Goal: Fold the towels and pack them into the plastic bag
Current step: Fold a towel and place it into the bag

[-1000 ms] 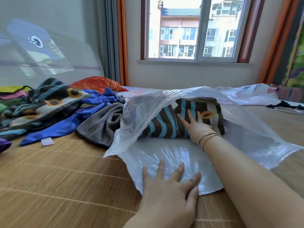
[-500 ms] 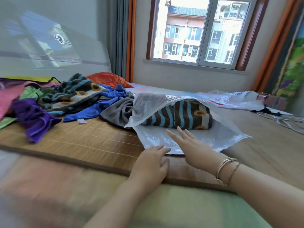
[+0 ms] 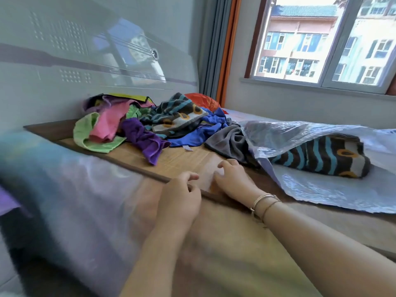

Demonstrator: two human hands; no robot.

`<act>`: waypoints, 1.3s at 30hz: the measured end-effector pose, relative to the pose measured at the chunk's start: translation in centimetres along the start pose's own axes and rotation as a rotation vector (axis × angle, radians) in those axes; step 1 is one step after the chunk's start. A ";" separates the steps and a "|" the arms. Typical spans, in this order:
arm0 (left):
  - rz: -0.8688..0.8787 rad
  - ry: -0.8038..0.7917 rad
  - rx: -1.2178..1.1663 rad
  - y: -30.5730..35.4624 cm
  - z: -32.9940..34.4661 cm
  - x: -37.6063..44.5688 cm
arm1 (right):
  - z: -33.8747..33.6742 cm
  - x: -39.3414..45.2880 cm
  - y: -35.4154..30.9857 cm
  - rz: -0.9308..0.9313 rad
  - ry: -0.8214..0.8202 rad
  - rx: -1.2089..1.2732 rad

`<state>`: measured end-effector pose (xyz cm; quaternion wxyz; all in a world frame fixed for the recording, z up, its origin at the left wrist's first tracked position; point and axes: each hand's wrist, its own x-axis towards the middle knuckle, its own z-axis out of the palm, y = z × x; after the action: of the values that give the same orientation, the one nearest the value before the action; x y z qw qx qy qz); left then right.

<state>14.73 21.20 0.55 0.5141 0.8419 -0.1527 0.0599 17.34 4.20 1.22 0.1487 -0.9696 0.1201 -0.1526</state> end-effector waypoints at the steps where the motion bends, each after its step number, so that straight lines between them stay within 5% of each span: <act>1: -0.003 -0.020 0.016 -0.4 0.0 0.4 | 0.2 1.5 0.4 0.070 0.011 0.008; 6: -0.029 -0.068 0.100 -1.7 0.4 2.0 | 0.3 6.8 4.6 0.287 0.003 0.013; 13: -0.026 -0.066 0.180 -0.9 0.3 1.5 | 0.4 5.6 3.6 0.132 -0.036 0.092; 17: -0.015 -0.056 0.141 -0.4 1.0 0.4 | -0.2 -1.1 0.6 0.049 -0.017 0.447; 23: 0.101 -0.009 0.207 0.2 1.6 -2.3 | -3.7 -12.1 1.1 -0.007 0.231 0.687; 30: 0.263 0.081 0.368 1.3 2.1 -4.2 | -8.6 -16.9 4.9 0.045 0.315 0.706; 36: 0.251 0.128 0.031 3.1 2.9 -5.0 | -9.5 -19.1 7.5 -0.010 0.556 0.379; 39: 0.315 0.233 -0.150 4.7 2.8 -5.4 | -10.9 -19.8 8.3 0.028 0.769 0.466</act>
<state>8.00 17.80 1.87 0.5737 0.7544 -0.2262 0.2249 -6.15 -0.71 3.33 0.3100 -0.7812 0.1423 -0.5228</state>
